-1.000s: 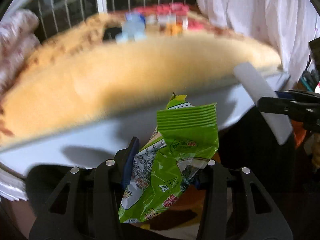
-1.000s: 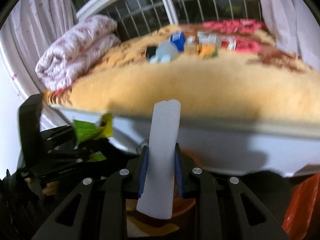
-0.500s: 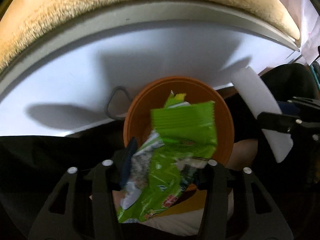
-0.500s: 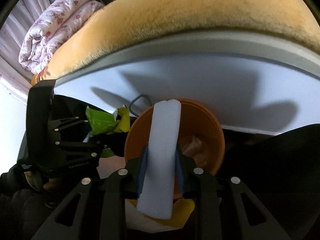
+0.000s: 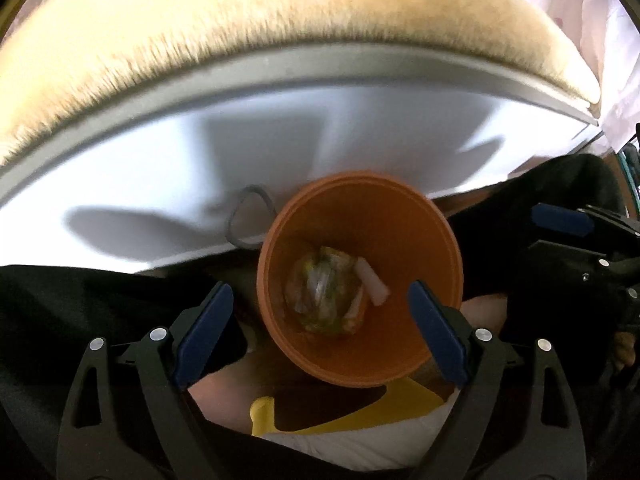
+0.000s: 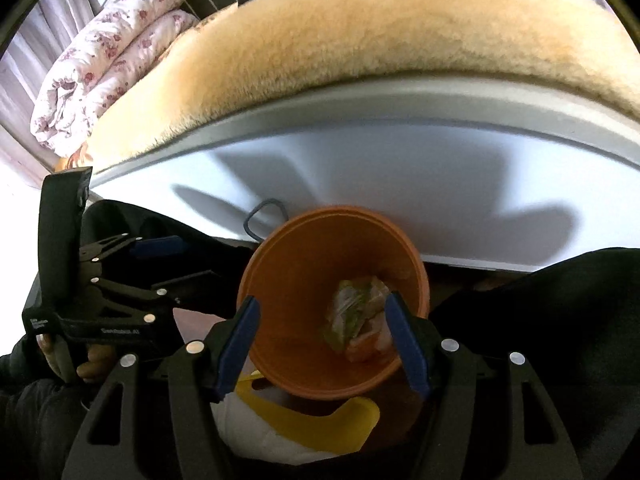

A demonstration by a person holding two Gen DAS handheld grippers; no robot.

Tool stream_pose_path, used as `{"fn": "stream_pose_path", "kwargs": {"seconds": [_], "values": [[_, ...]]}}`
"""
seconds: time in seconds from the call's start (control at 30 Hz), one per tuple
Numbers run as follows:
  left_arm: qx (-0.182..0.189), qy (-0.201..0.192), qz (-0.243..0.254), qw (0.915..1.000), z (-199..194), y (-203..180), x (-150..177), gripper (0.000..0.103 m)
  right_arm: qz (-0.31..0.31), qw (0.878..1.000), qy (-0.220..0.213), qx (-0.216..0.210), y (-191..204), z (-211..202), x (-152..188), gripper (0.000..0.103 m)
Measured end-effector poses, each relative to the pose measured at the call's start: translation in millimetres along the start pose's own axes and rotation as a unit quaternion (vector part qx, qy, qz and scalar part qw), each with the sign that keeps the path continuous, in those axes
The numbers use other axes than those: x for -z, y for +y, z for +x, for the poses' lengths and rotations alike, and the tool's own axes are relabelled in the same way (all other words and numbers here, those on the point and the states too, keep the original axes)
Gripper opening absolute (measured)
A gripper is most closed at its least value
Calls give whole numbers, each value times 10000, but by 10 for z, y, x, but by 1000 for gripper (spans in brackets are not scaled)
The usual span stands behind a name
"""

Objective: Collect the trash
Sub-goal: 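Lower both grippers over the orange bin and open them to drop the items, then raise both grippers from the bin back over the blanket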

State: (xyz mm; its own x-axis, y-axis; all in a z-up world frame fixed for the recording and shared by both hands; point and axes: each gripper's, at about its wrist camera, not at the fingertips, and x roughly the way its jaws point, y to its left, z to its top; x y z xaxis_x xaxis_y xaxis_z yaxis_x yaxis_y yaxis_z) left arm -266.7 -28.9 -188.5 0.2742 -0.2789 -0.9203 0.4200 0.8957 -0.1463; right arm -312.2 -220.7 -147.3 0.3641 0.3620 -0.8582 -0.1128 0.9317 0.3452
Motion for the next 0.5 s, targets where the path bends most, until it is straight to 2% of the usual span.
{"fn": "stream_pose_path", "kwargs": {"seconds": [0.17, 0.27, 0.4, 0.5], "values": [[-69, -408, 96, 9991, -280, -29, -22, 87, -173, 9994, -298, 52, 46, -201, -44, 65], [-124, -769, 175, 9968, -529, -21, -116, 87, -354, 9970, -681, 91, 118, -450, -212, 64], [-262, -1340, 139, 9905, -914, 78, -418, 87, -553, 9833, -1732, -35, 238, -1087, -616, 65], [-395, -1731, -80, 9841, -1114, 239, -829, 87, -656, 9711, -2291, -87, 252, -1368, -799, 68]]}}
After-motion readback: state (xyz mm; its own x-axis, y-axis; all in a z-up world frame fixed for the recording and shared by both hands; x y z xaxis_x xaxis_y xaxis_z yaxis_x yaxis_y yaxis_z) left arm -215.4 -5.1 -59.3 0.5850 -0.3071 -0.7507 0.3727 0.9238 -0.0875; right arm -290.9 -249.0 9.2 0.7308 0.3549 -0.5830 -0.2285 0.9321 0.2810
